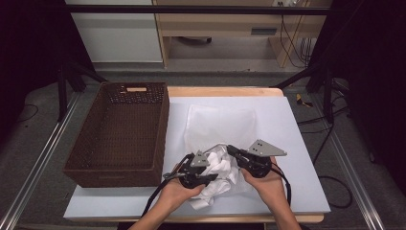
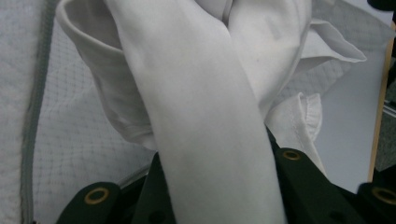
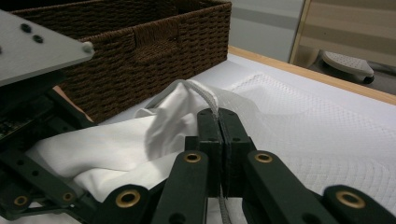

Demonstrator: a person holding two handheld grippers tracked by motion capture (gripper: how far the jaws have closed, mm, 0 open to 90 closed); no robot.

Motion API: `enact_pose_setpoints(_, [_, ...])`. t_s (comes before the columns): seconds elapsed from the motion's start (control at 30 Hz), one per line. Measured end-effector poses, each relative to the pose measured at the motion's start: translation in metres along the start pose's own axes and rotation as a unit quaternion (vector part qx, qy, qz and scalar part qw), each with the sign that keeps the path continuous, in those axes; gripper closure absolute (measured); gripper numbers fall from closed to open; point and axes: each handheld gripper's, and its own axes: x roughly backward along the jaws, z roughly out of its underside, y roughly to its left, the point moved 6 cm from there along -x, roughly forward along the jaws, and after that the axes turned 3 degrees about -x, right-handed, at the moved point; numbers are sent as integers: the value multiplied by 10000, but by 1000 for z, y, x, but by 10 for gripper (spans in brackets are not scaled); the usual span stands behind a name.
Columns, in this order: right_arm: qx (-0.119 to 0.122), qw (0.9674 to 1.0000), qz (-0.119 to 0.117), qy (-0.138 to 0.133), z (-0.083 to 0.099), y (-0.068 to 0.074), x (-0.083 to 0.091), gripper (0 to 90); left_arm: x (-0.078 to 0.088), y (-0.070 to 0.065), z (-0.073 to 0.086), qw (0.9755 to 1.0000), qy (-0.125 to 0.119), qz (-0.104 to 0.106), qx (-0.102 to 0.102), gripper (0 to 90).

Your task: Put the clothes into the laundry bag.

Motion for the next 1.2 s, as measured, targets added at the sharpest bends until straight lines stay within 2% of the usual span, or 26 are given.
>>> enact_pose_setpoints(0.03, [15, 10000, 2, 11, 0, 0, -1, 894, -3, 0, -1, 10000, 45, -8, -19, 733])
enact_pose_setpoints(0.13, [80, 10000, 26, 49, 0, 1, -4, 893, -13, 4, 0, 9999, 50, -58, 149, 732])
enact_pose_setpoints(0.23, [160, 9998, 21, 88, 0, 3, -6, 894, -18, 10, 2, 9991, -104, -69, 401, 731])
enact_pose_setpoints(0.33, [205, 9997, 14, 113, 1, 4, -7, 893, -20, 14, 5, 9982, -183, -43, 567, 731])
enact_pose_setpoints(0.53, [244, 9996, 29, 126, 2, 5, -6, 894, -16, 15, 2, 9973, -290, -167, 648, 732])
enact_pose_setpoints(0.7, [205, 9998, 24, 50, -1, 5, -4, 893, -12, 19, -9, 9963, -367, -436, 650, 731])
enact_pose_setpoints(0.77, [221, 9997, 0, 44, -1, 6, -5, 893, -16, 25, -10, 9949, -380, -597, 719, 731])
enact_pose_setpoints(0.83, [235, 9997, -32, 63, -1, 7, -5, 893, -22, 30, -10, 9926, -422, -645, 938, 731])
enact_pose_setpoints(0.97, [325, 9993, -88, 171, 3, 10, -8, 894, -29, 35, -8, 9899, -489, -775, 1079, 721])
enact_pose_setpoints(1.07, [370, 9987, -52, 348, 8, 9, -13, 893, -29, 36, -9, 9878, -642, -825, 1151, 653])
enact_pose_setpoints(1.2, [333, 9984, 23, 459, 13, 4, -15, 893, -27, 32, -8, 9888, -667, -913, 976, 445])
